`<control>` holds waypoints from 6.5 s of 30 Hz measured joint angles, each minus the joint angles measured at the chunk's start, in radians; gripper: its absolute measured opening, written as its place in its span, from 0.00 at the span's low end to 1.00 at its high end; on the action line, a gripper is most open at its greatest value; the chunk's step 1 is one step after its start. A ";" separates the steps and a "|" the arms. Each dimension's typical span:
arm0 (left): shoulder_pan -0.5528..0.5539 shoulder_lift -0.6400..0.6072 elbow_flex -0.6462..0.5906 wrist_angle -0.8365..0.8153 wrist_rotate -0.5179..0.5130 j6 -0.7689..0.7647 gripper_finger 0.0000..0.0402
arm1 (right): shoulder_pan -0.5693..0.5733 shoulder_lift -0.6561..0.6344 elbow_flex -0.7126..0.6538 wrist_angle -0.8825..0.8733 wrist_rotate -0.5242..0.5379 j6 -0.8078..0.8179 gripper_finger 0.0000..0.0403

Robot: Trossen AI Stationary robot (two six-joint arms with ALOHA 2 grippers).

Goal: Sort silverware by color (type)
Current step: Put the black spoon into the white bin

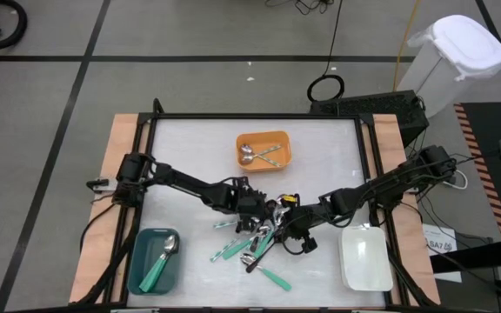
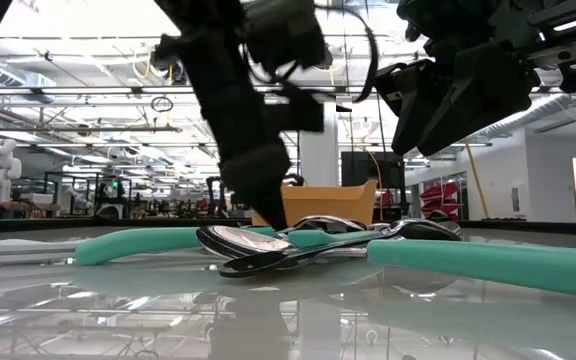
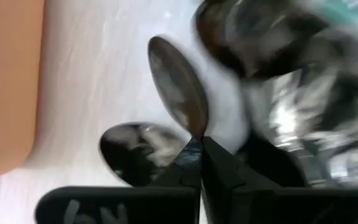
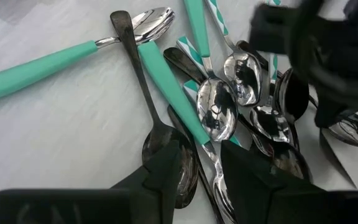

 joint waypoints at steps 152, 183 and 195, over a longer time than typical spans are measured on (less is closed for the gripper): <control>-0.416 0.053 0.438 0.180 -0.848 -0.268 0.00 | 0.082 0.023 -0.212 0.754 0.254 0.291 0.09; -0.375 0.046 0.301 -0.360 -0.631 -0.691 0.00 | -0.022 0.284 -0.027 0.362 0.204 0.441 0.29; -0.374 0.046 0.289 -0.337 -0.608 -0.698 0.00 | -0.032 0.283 -0.012 0.274 0.206 0.416 0.27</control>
